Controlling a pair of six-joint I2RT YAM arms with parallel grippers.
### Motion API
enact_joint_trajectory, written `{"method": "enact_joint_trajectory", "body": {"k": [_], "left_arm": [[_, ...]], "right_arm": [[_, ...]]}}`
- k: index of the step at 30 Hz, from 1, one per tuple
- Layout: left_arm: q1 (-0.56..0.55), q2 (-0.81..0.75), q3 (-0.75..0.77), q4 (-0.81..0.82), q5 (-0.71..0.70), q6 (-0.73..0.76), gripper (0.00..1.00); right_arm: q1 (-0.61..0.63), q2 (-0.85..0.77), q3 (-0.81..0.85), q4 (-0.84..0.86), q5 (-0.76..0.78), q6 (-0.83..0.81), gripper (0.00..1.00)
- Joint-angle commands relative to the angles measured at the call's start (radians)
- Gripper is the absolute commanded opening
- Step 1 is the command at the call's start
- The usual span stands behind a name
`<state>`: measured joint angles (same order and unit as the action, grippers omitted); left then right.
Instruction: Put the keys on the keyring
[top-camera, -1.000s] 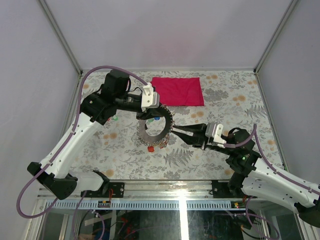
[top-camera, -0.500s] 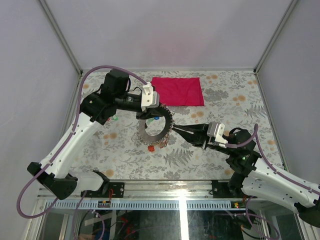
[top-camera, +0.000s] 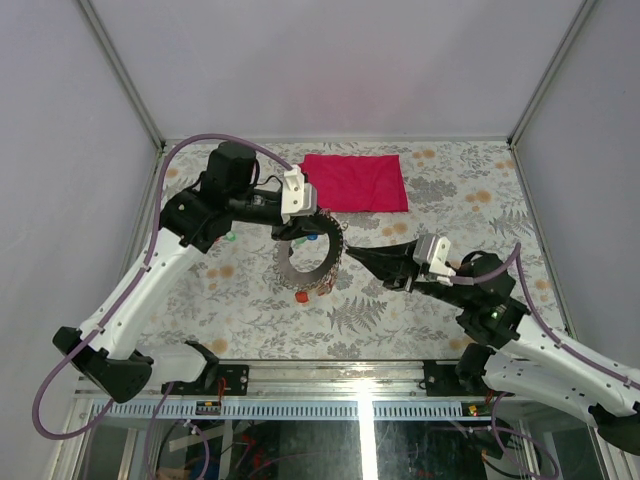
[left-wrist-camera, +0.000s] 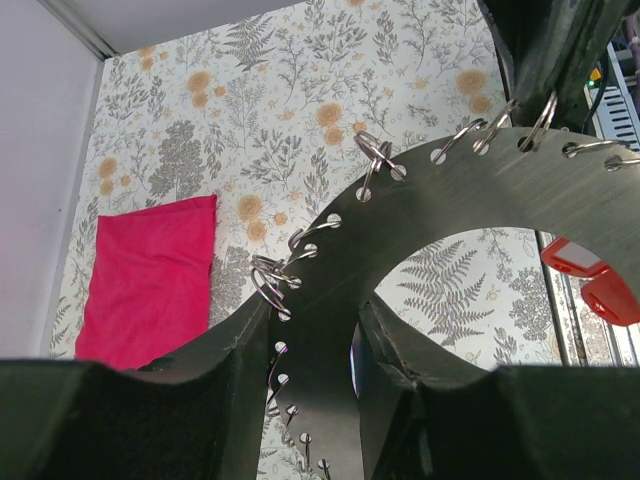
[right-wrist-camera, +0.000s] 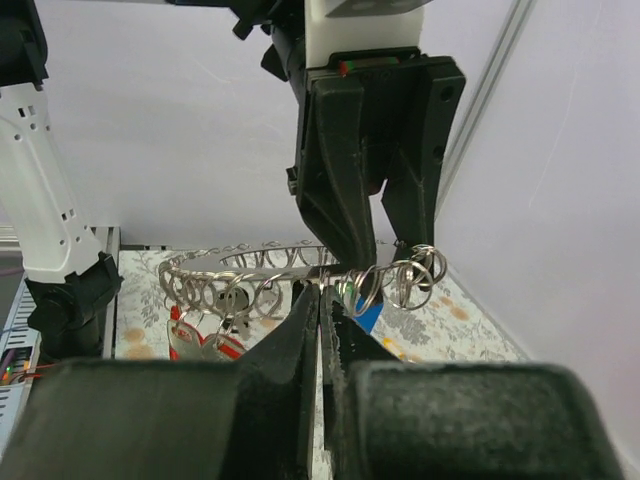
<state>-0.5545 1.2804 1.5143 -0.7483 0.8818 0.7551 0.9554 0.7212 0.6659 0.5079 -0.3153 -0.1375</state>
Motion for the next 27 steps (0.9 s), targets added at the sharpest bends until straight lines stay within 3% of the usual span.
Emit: {"method": "enact_joint_trajectory", "body": {"k": [1,11,27], "left_arm": [[0.001,-0.045,-0.065,0.132,0.021,-0.075,0.03],[0.0,-0.077,-0.233,0.349,0.115,-0.259,0.22],[0.001,-0.117,-0.324,0.468,0.137,-0.355,0.47]], "right_arm": [[0.007,-0.026,0.148,-0.17,0.058,0.03,0.0],[0.007,0.108,0.51,-0.816,0.095,0.137,0.0],[0.006,0.179,0.617,-0.93,0.15,0.196,0.0]]}}
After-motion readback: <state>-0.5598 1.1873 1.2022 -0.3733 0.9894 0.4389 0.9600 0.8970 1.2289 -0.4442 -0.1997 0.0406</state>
